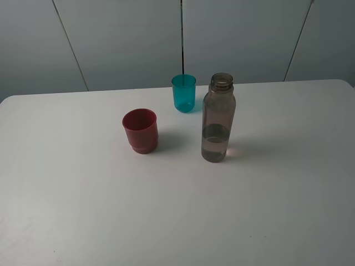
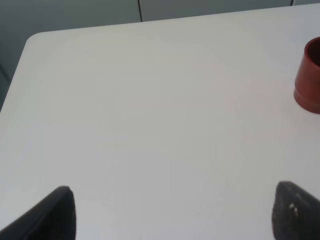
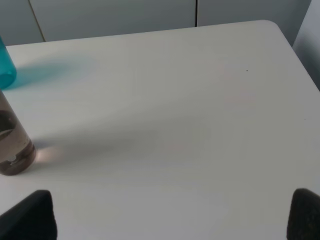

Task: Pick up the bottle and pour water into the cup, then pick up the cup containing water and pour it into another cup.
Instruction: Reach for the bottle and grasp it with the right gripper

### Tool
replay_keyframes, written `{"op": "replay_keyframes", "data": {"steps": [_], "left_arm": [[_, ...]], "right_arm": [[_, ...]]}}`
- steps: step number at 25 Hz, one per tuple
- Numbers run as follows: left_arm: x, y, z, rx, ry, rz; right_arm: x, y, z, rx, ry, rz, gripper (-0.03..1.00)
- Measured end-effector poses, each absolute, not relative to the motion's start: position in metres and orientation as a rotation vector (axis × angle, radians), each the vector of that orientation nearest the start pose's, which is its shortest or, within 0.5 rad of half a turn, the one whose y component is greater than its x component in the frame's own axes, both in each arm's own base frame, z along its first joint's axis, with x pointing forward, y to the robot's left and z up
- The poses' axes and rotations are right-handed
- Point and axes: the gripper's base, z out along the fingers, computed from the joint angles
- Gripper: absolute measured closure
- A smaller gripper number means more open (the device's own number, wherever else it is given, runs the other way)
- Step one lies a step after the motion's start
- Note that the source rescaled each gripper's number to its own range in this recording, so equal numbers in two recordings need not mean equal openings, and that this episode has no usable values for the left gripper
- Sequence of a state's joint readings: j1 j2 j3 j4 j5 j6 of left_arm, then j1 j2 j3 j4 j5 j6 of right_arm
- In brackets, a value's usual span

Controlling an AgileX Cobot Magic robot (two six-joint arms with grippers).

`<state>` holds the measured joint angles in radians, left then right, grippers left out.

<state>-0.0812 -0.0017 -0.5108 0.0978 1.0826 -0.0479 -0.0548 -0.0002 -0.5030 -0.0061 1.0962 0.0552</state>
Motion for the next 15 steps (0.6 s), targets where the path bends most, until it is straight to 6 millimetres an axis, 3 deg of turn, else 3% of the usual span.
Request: {"op": "replay_keyframes", "data": {"steps": [11,15], "left_arm": [[-0.007,0.008,0.279,0.028,2.05,0.037],[-0.007,0.008,0.279,0.028,2.05,0.037]], "right_arm": [[-0.006,0.0,0.275,0.116,2.094,-0.007,-0.03],[0.009,-0.001,0.293,0.12,2.183,-0.007,-0.03]]}}
